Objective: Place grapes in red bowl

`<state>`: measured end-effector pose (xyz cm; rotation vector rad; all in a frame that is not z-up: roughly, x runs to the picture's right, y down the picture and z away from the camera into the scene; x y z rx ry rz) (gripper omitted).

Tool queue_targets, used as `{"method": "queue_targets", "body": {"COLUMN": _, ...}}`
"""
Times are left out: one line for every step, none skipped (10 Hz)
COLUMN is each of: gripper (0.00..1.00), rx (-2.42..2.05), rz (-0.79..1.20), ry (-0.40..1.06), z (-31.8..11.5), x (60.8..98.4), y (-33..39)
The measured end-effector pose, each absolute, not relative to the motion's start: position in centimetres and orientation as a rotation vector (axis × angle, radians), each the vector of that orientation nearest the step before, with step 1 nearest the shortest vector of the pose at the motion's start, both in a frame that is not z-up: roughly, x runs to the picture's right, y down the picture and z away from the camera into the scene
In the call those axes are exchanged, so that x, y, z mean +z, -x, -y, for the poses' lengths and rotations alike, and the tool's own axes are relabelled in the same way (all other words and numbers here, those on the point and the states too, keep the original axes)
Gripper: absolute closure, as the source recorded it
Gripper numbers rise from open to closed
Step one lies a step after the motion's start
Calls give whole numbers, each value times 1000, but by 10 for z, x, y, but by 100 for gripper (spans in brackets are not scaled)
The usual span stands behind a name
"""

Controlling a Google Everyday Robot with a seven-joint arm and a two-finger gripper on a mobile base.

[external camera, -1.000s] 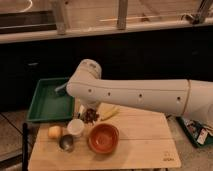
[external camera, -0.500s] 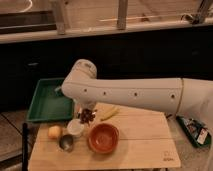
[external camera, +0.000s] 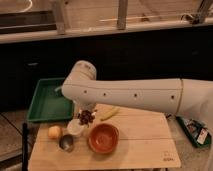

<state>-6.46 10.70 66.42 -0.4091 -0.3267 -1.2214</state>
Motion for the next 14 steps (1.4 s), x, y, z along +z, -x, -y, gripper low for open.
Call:
{"method": "queue_targets", "body": {"gripper": 100, "rx": -1221, "rz": 336, "ry": 419, "z": -114, "x": 665, "y": 65}}
{"method": "queue_targets", "body": {"gripper": 100, "rx": -1218, "rz": 341, "ry": 429, "z": -119, "x": 666, "y": 63}}
{"method": "queue_targets", "body": {"gripper": 100, "rx": -1210, "rz": 357, "ry": 446, "z": -129, "x": 670, "y": 58}}
{"method": "queue_targets", "body": {"gripper": 100, "rx": -1203, "rz": 378, "ry": 460, "z": -140, "x": 675, "y": 56}}
{"method": "queue_targets", "body": {"gripper": 100, "rx": -1195, "rz": 397, "ry": 478, "z": -152, "x": 681, "y": 52}}
{"method": "queue_targets", "body": {"gripper": 100, "rx": -1184, "rz": 416, "ry": 503, "z": -166, "x": 689, "y": 46}}
{"method": "queue_targets", "body": {"gripper": 100, "rx": -1172, "rz": 430, "ry": 523, "z": -176, "x": 694, "y": 40}}
{"method": "queue_targets", "body": {"gripper": 100, "rx": -1156, "rz": 442, "ry": 538, "z": -183, "x": 697, "y": 33}}
{"method": "queue_targets", "body": {"gripper": 100, "rx": -1135, "rz": 457, "ry": 552, "z": -188, "x": 700, "y": 25}}
{"method": "queue_targets", "body": {"gripper": 100, "rx": -1126, "rz": 467, "ry": 557, "z": -190, "x": 702, "y": 22}}
{"method": "queue_targets", "body": {"gripper": 100, "rx": -1117, "rz": 481, "ry": 562, "z": -192, "x": 704, "y": 21}}
{"method": "queue_targets", "body": {"gripper": 100, "rx": -1106, "rz": 494, "ry": 563, "z": -194, "x": 706, "y": 18}}
{"method": "queue_targets", "body": {"gripper": 100, "rx": -1096, "rz": 505, "ry": 566, "z": -195, "x": 708, "y": 15}}
{"method": "queue_targets", "body": {"gripper": 100, "rx": -1087, "rz": 516, "ry": 569, "z": -196, "x": 710, "y": 13}}
